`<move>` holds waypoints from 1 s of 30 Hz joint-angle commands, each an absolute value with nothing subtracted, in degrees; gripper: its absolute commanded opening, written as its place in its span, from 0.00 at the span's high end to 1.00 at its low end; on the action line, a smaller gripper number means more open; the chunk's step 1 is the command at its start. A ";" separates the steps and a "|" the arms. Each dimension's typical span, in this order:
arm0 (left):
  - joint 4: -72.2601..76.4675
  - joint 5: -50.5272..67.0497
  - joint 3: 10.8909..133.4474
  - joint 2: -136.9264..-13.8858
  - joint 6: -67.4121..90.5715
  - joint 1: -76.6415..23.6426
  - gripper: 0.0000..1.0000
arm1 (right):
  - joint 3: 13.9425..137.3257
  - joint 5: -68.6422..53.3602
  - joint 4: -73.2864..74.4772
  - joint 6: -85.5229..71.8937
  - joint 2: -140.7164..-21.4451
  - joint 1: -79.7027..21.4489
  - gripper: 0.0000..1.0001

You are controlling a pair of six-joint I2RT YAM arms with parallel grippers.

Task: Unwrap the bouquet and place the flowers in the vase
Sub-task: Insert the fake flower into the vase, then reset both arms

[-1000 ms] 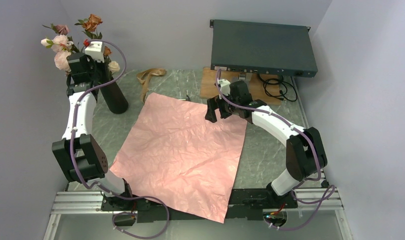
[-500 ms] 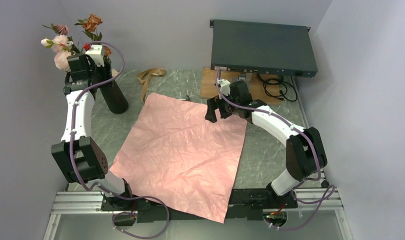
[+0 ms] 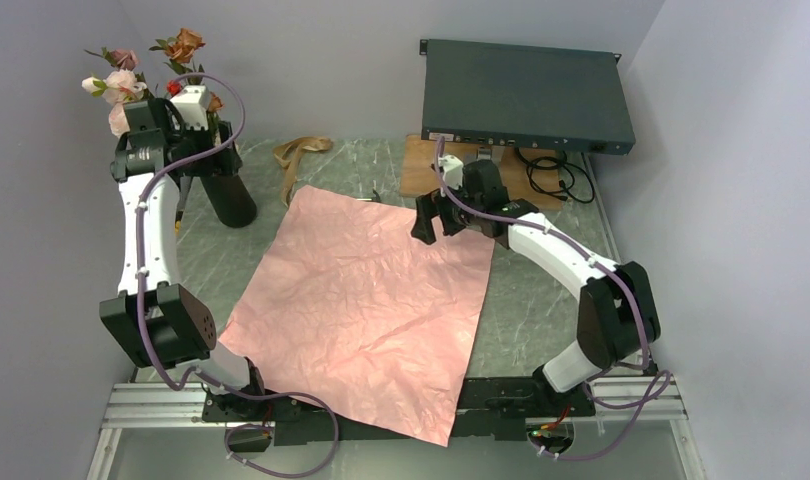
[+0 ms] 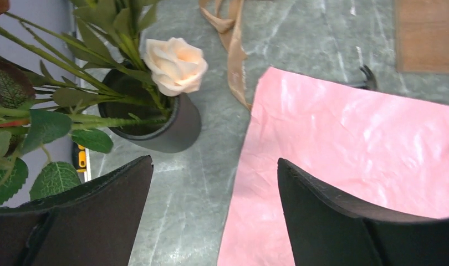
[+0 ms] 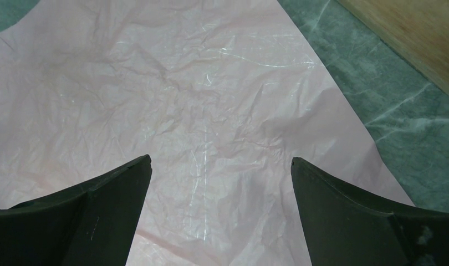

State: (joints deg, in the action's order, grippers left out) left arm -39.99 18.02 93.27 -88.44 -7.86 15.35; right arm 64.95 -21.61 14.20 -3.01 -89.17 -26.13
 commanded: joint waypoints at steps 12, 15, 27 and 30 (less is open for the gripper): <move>-77.04 36.94 113.36 -90.55 -13.02 14.77 0.01 | 61.97 -19.47 14.00 -4.73 -69.53 -26.22 0.00; -81.91 36.44 116.90 -93.83 -14.96 13.35 0.01 | 61.04 -16.40 15.80 -4.33 -65.64 -26.19 0.00; -76.39 27.55 104.15 -97.13 -18.62 -5.95 0.00 | 56.64 -2.91 28.97 -0.53 -53.18 -20.24 0.00; -67.73 18.40 97.30 -93.86 -11.73 -8.30 0.01 | 54.32 -1.70 31.15 -1.03 -49.61 -17.01 0.00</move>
